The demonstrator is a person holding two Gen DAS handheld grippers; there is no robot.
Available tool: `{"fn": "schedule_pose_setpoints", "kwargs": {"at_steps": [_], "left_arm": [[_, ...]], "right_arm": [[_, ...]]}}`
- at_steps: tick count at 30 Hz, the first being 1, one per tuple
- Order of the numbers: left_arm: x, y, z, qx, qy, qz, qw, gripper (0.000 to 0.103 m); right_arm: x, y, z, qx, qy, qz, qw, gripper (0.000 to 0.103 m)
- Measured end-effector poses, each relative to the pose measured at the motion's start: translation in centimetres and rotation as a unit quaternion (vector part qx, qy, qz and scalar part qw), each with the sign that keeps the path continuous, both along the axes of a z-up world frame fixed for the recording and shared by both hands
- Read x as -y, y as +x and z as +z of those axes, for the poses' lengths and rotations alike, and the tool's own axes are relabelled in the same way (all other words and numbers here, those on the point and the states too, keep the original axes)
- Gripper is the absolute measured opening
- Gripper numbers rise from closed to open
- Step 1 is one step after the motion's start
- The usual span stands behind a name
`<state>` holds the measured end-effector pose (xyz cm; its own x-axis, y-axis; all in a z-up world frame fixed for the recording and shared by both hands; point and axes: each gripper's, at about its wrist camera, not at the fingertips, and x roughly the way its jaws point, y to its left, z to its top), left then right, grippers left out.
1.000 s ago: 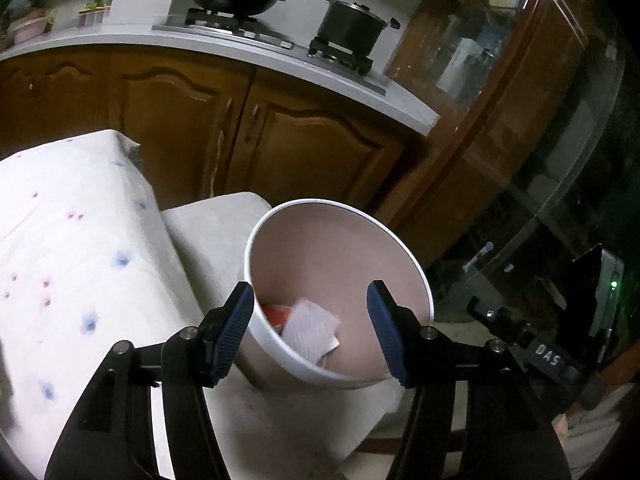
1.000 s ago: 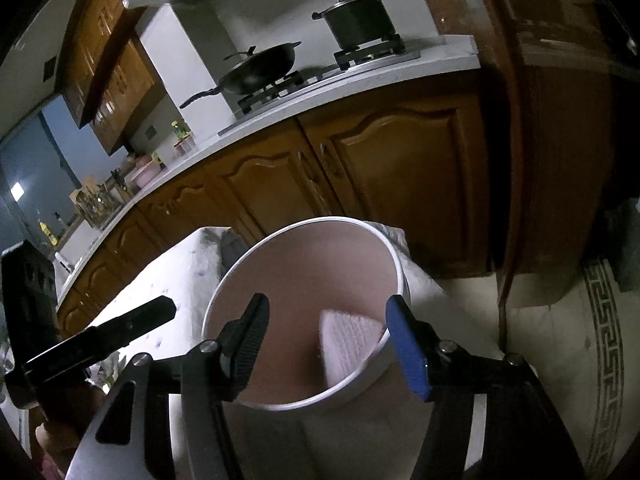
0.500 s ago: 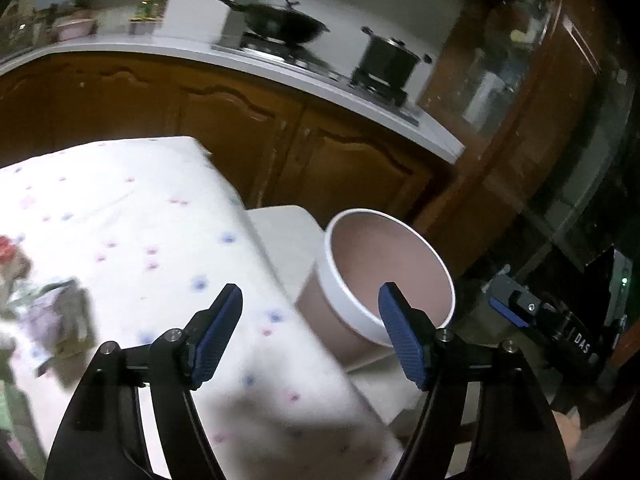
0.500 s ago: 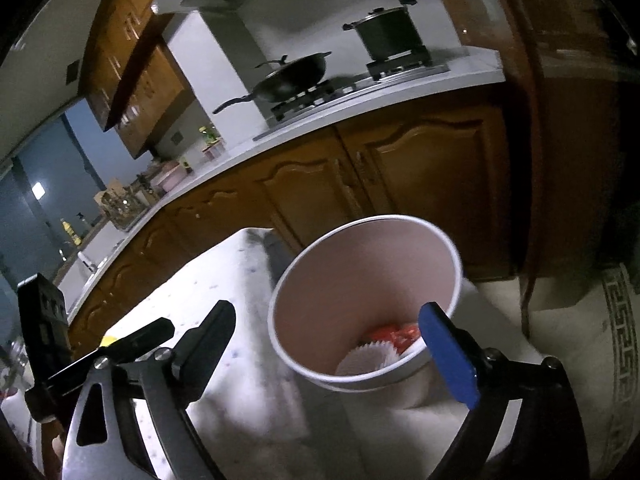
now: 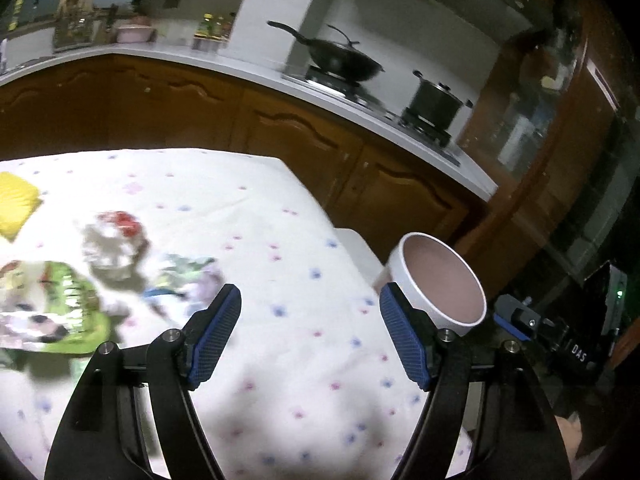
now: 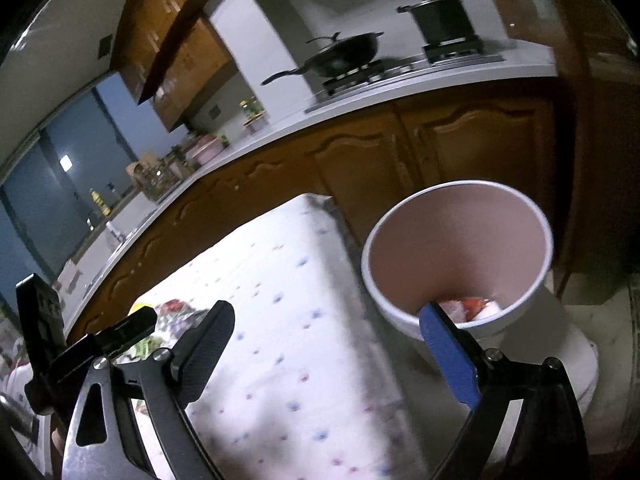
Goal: Collect trash
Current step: 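Move both open tools back over the remaining trash on the table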
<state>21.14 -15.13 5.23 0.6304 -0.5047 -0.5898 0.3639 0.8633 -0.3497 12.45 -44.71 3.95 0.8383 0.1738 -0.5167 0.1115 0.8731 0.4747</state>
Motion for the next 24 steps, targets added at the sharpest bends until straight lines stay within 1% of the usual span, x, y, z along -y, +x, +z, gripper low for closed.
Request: {"fn": "schedule_pose_setpoints", "kwargs": {"at_steps": [10, 13, 18, 24], "left_arm": [[-5.5, -1.3, 0.2, 0.01, 0.003, 0.042, 0.9991, 0.073], [-7.1, -1.4, 0.0, 0.013, 0.012, 0.055, 0.9984, 0.073], [-9.9, -1.2, -0.1, 0.011, 0.013, 0.075, 0.9971, 0.073], [-11.8, -0.5, -0.2, 0.008, 0.025, 0.091, 0.9955, 0.073]], "right_arm": [[-4.5, 0.5, 0.1, 0.001, -0.007, 0.041, 0.999, 0.095], [-5.8, 0.7, 0.1, 0.001, -0.008, 0.053, 0.999, 0.095], [-8.1, 1.5, 0.2, -0.001, -0.015, 0.078, 0.997, 0.095], [-10.8, 2.7, 0.0, -0.003, -0.016, 0.102, 0.995, 0.095]]}}
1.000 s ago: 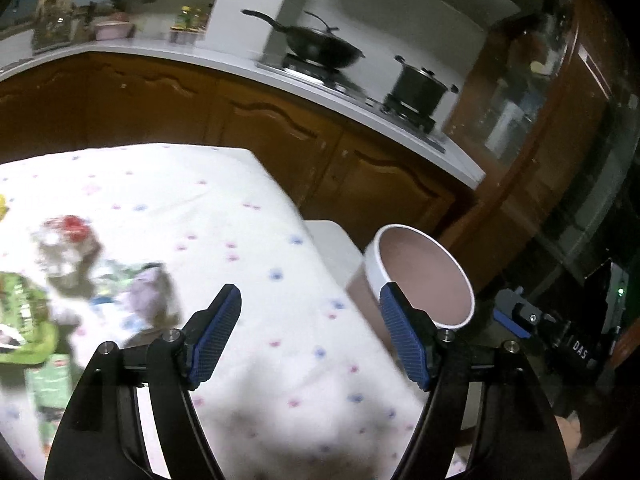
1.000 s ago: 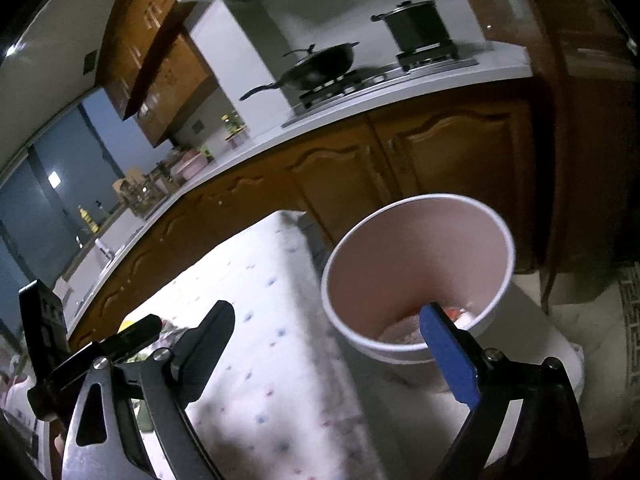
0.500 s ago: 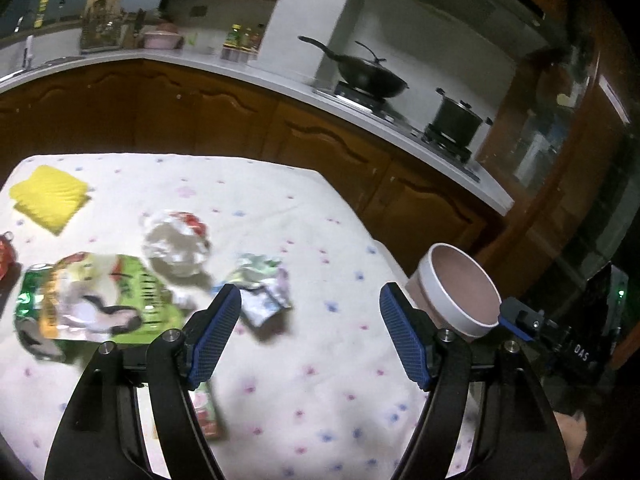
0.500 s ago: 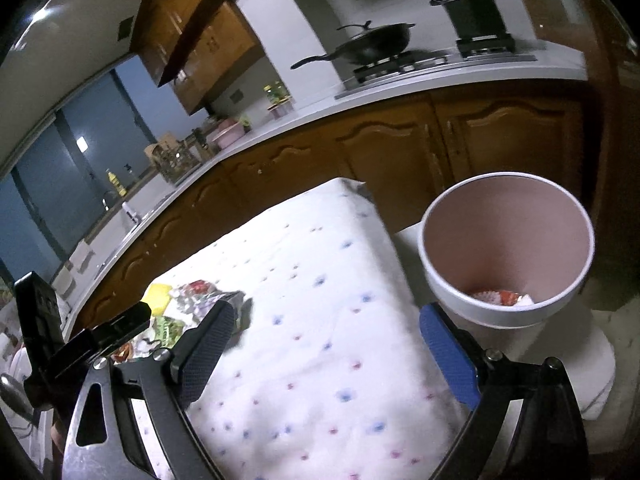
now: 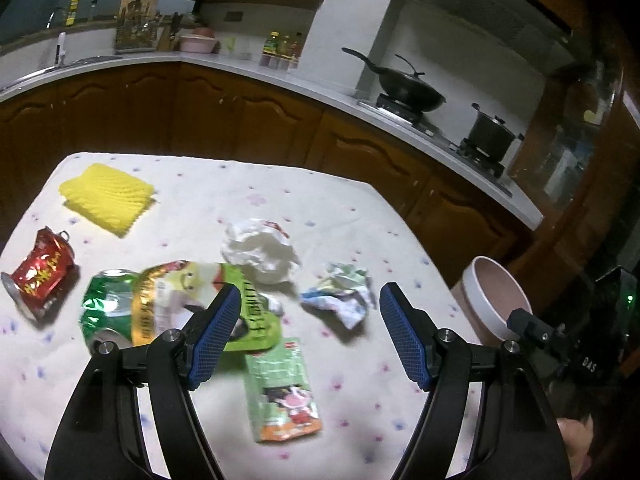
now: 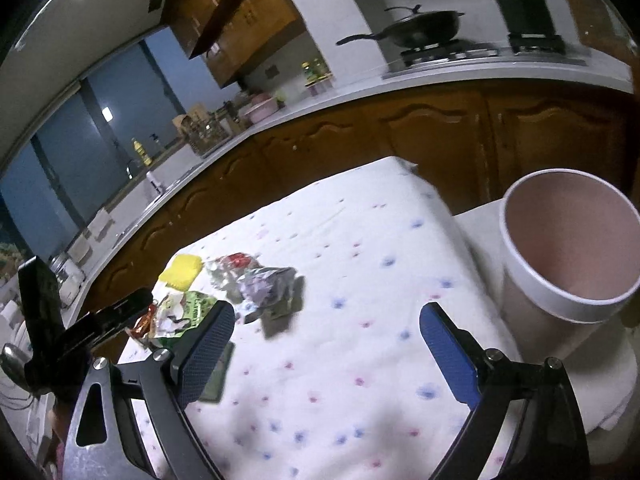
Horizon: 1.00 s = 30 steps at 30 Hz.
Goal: Collect trash
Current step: 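Move both open tools back over the remaining trash on the table, then grasp the crumpled white wrapper with left tool while right tool grasps the crumpled foil wrapper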
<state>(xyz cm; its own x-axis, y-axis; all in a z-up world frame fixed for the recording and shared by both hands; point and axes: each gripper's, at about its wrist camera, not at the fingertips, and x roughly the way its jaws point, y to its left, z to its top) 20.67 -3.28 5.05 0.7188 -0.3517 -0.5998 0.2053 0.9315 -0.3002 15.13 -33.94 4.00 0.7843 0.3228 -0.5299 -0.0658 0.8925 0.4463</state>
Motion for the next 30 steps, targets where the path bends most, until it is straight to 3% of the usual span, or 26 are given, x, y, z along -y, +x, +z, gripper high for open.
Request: {"fn": "schedule_pose_setpoints", "kwargs": {"at_steps": [18, 30], "left_arm": [[-2.0, 4.7, -0.7, -0.025, 0.021, 0.014, 0.9994, 0.073], [0.4, 10.6, -3.6, -0.082, 0.044, -0.008, 0.9957, 0.07]], "right_arm": [[-7.7, 4.6, -1.2, 0.005, -0.047, 0.052, 0.998, 0.094], [-9.3, 9.7, -4.9, -0.057, -0.038, 0.082, 0.994, 0.057]]}}
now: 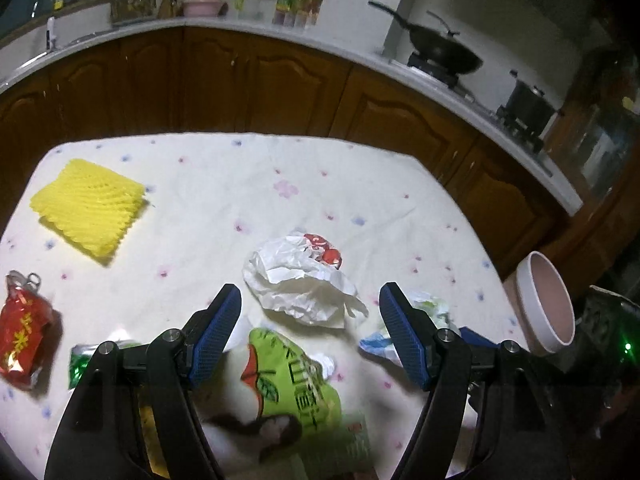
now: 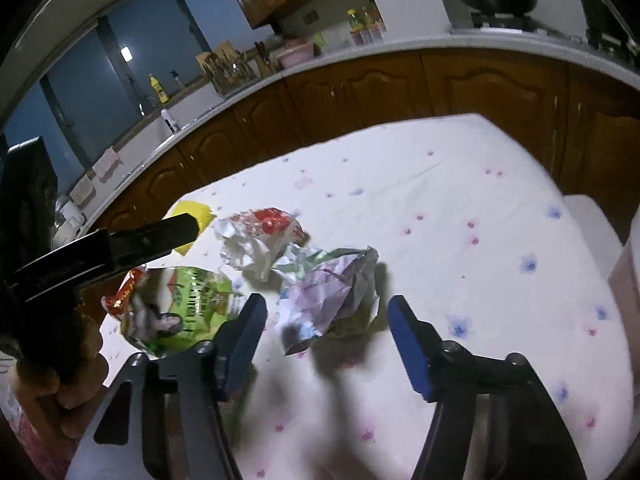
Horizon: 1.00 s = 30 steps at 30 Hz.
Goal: Collect trash
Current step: 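Grasp the crumpled white wrapper with left tool while right tool grasps the crumpled foil wrapper, then carry both crumpled wrappers toward the pink bin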
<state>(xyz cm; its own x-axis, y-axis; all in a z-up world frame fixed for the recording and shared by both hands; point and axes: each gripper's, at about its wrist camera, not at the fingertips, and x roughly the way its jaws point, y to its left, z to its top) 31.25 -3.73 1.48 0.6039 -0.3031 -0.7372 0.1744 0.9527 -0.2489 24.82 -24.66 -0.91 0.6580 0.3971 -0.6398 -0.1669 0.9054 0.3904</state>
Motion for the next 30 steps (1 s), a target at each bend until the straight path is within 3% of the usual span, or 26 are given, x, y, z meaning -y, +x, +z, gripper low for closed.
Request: {"fn": "schedule_pose_setpoints", "kwargs": {"at_steps": [1, 3, 5, 7, 10, 11, 19, 30], "left_arm": [[0.1, 0.4, -0.2, -0.003, 0.0, -0.002, 1.0, 0.066], [0.5, 0.9, -0.6, -0.009, 0.008, -0.007, 0.9999, 0.047], [0.9, 1.5, -1.1, -0.019, 0.002, -0.018, 0.9996, 0.024], [1.4, 1.5, -1.3, -0.02, 0.006, -0.029, 0.9994, 0.014], [2.0, 1.1, -1.2, -0.007, 0.02, -0.039, 0.999, 0.01], [2.0, 1.0, -1.2, -0.006, 0.021, -0.041, 0.9989, 0.002], [1.3, -0.5, 0.5, 0.021, 0.0, -0.038, 0.999, 0.002], [3.3, -4.8, 4.0, 0.057, -0.043, -0.073, 0.9947, 0.002]], "right_arm": [[0.1, 0.3, -0.3, -0.006, 0.005, 0.0, 1.0, 0.05], [0.4, 0.5, -0.8, -0.015, 0.015, 0.002, 1.0, 0.037], [0.6, 0.5, -1.1, -0.018, 0.016, 0.004, 1.0, 0.016], [0.8, 0.2, -1.0, -0.013, 0.015, 0.003, 1.0, 0.016], [1.2, -0.4, -0.4, -0.003, 0.012, -0.001, 1.0, 0.014], [1.5, -0.8, -0.1, 0.002, 0.011, -0.004, 1.0, 0.014], [4.3, -3.1, 1.7, 0.024, 0.021, -0.03, 0.999, 0.014], [8.1, -6.5, 3.6, 0.046, 0.027, -0.07, 0.996, 0.014]]}}
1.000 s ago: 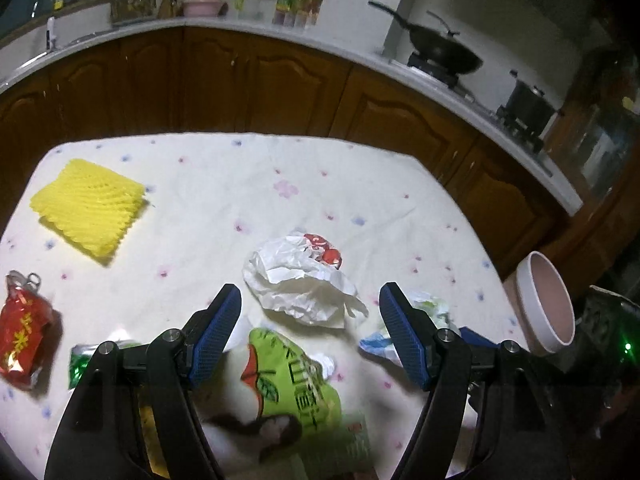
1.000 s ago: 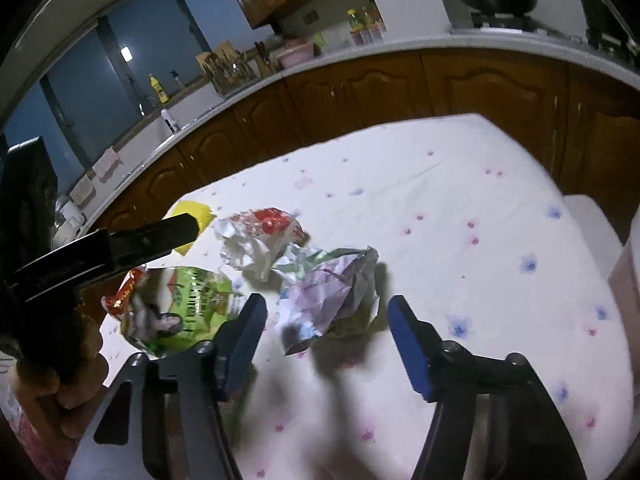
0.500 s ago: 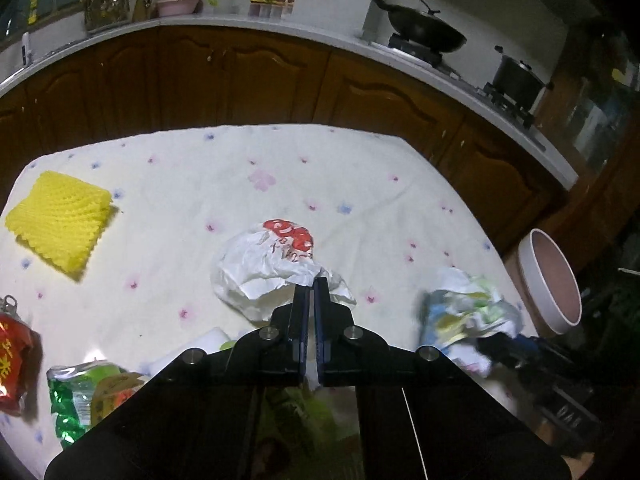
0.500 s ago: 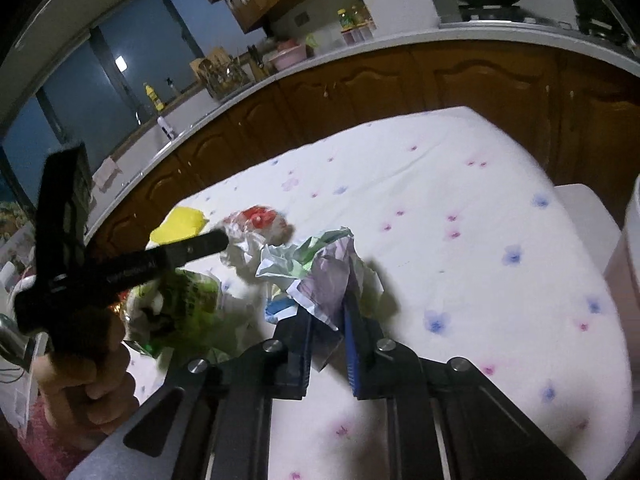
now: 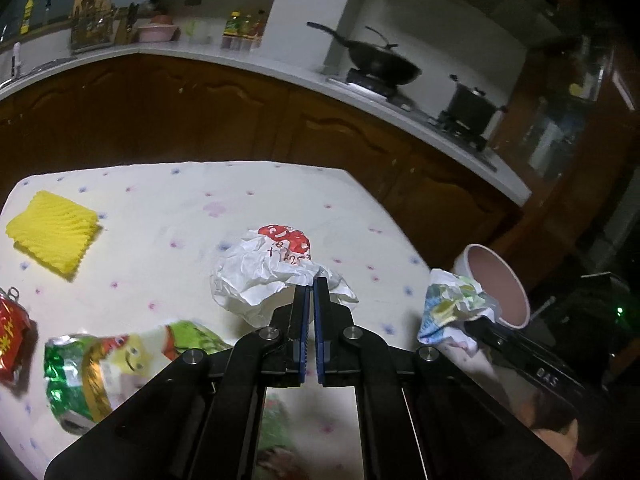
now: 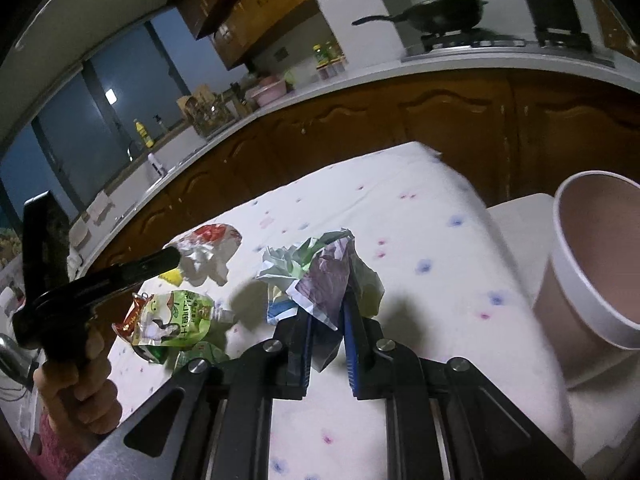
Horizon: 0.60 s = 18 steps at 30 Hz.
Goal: Collect trash
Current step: 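Carry both crumpled wrappers toward the pink bin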
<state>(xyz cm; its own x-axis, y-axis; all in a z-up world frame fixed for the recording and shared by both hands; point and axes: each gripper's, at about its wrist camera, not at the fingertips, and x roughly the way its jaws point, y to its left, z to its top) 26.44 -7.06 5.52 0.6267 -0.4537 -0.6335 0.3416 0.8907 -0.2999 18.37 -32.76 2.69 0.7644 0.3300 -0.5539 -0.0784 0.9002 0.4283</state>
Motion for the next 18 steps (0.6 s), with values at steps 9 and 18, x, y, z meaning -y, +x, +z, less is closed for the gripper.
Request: {"fn": "schedule_pose_setpoints", "kwargs": {"at_steps": [9, 18], "left_arm": [[3.0, -2.7, 1.2, 0.012, -0.007, -0.032, 0.9994, 0.002], [6.7, -4.5, 2.4, 0.028, 0.0, -0.067, 0.9974, 0.002]], "right_arm": [[3.0, -2.6, 1.0, 0.014, 0.004, -0.029, 0.999, 0.014], [6.6, -5.1, 1.6, 0.026, 0.008, -0.065, 0.998, 0.014]]}}
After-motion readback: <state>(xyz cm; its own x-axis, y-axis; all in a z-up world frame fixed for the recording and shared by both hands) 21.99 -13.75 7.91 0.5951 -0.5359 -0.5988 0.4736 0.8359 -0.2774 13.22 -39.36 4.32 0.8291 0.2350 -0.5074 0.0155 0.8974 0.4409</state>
